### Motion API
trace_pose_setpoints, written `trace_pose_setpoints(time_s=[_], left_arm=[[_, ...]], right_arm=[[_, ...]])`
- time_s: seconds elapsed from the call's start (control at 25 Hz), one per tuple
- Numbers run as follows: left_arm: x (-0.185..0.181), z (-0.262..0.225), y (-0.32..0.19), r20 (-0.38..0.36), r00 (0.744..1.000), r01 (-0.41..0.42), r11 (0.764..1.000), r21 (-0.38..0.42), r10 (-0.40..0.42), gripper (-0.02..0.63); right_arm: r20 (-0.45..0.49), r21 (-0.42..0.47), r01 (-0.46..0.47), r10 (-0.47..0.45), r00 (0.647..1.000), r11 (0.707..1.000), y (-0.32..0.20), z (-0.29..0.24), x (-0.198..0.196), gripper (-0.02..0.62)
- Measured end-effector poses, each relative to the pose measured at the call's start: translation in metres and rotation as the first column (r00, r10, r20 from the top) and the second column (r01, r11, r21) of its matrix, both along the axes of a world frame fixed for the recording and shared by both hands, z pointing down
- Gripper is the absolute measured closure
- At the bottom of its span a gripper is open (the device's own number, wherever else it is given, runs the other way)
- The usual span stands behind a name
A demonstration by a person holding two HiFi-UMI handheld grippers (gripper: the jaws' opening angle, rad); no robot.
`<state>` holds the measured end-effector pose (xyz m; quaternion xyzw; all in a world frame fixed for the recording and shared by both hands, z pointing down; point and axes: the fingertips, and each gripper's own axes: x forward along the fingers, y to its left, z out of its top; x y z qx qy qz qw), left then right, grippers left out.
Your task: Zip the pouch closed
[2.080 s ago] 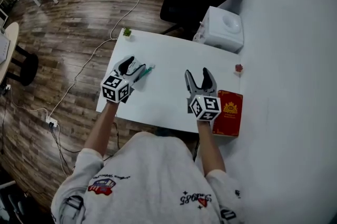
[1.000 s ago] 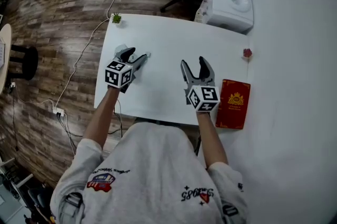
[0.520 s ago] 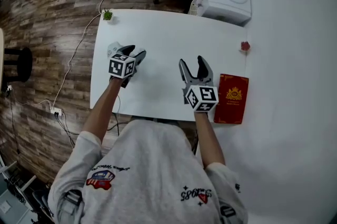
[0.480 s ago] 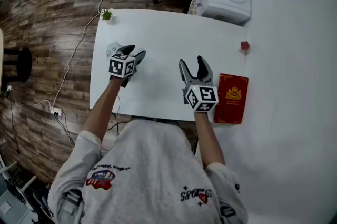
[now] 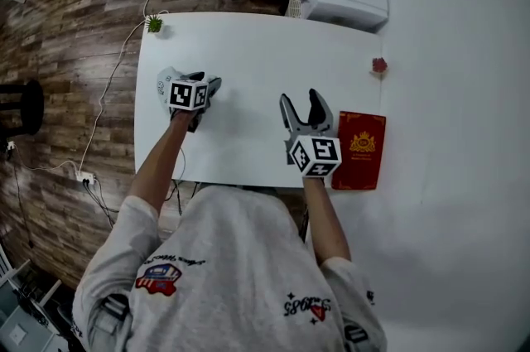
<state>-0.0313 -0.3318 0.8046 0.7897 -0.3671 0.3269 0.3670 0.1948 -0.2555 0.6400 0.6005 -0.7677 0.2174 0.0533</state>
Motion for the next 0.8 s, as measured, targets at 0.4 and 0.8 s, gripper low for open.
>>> trace_pose_setpoints(time_s=[0.4,0.8], left_arm=[[-0.006,0.039,-0.004,0.083,0.995,0.059,0.994,-0.093,-0.052,0.364],[-0.016,0.048,-0.010,0.076,0.990,0.131,0.984,-0.125,-0.122,0.427]], right_arm=[[0.004,-0.023,-0.046,0.046,0.999,0.999,0.004,0.009,0.018,0.295],[0.002,-0.041,-0.063,0.063,0.998,0.997,0.007,0.015,0.021,0.296]])
